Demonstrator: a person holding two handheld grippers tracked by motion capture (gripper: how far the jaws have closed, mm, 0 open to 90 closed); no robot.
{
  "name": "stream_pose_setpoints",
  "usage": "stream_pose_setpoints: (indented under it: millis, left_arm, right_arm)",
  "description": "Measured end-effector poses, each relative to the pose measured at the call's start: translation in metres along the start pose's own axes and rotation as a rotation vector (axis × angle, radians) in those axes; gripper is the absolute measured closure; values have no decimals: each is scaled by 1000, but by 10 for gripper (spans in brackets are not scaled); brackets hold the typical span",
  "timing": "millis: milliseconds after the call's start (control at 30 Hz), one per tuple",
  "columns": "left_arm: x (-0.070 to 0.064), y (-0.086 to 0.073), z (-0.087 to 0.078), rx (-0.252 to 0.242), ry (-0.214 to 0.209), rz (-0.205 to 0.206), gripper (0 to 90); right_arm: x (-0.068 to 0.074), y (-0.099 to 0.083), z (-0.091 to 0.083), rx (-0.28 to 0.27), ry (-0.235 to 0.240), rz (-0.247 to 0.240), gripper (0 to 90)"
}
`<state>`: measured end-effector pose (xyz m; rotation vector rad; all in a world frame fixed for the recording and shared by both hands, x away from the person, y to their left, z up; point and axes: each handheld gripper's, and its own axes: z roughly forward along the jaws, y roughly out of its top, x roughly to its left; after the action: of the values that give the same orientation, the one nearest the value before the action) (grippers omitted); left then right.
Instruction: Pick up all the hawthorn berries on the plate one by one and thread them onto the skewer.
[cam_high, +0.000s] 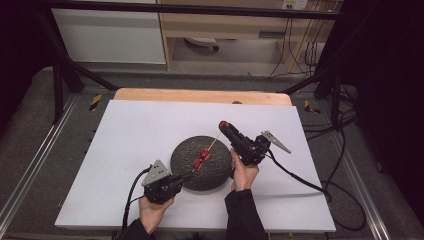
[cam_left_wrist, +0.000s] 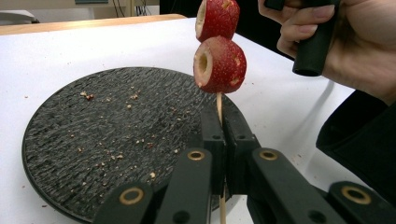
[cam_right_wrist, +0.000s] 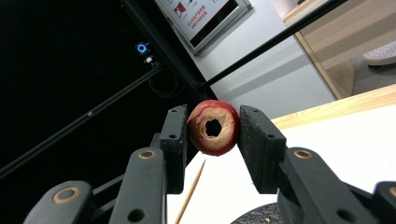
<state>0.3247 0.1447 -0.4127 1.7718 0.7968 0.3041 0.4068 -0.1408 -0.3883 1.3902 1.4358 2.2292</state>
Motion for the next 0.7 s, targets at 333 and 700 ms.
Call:
stream_pose_setpoints:
  millis: [333, 700]
  left_arm:
    - [-3, 0, 3, -23, 1, -16, 879]
    - [-11, 2, 11, -59, 22, -48, 880]
  right_arm:
    - [0, -1, 1, -12, 9, 20, 639]
    - [1, -4, 2, -29, 22, 51, 639]
